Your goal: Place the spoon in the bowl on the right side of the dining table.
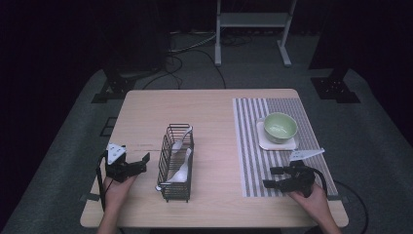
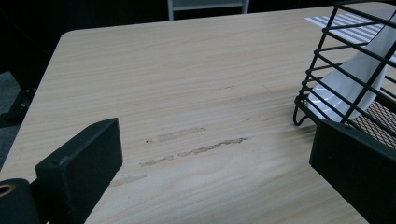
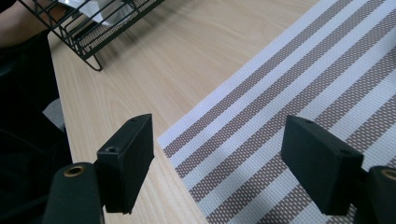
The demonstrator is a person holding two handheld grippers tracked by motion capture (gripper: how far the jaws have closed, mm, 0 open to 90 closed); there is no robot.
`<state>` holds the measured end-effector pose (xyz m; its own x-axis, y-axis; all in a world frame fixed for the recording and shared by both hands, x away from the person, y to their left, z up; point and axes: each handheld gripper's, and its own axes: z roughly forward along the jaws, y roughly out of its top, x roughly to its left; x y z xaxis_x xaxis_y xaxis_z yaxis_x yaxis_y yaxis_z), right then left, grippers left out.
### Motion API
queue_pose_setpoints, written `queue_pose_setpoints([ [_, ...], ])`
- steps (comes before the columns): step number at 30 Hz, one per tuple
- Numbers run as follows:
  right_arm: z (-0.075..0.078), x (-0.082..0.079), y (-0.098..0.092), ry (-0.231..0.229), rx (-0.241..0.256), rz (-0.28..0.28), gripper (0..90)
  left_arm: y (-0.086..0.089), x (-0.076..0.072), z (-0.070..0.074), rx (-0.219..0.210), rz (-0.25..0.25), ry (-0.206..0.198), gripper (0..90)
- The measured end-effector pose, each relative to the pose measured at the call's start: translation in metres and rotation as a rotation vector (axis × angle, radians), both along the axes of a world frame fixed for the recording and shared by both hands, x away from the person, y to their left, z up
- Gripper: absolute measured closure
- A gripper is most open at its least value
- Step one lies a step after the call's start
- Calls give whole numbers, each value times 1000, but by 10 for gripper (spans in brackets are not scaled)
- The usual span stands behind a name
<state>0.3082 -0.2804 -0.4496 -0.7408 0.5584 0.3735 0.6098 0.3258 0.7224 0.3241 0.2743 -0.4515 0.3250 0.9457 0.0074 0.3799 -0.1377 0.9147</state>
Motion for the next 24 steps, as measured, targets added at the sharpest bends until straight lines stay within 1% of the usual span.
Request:
queue_pose_setpoints([
  [8,2,-2,5,-12,-3,18,245,-2,-1,0,2,2,1,15],
  [11,4,-2,6,-9,28,27,245,-1,-1,-1,4,1,4,15],
  [12,5,-2,7,-10,27,28,244,-1,-1,-1,3,2,3,15],
  [17,12,1,14,-13,13,45,239,1,-1,-1,-1,4,5,15],
  [18,18,3,19,-23,11,59,239,1,-1,0,-2,4,5,15],
  [19,21,4,21,-22,10,65,239,0,-2,0,-1,3,1,15],
  [21,25,5,25,-32,7,79,239,0,-2,0,0,4,1,15],
  [23,26,5,27,-31,8,84,239,0,-2,0,0,4,2,15],
  [24,29,7,30,-34,7,94,238,0,-2,0,1,4,3,15],
])
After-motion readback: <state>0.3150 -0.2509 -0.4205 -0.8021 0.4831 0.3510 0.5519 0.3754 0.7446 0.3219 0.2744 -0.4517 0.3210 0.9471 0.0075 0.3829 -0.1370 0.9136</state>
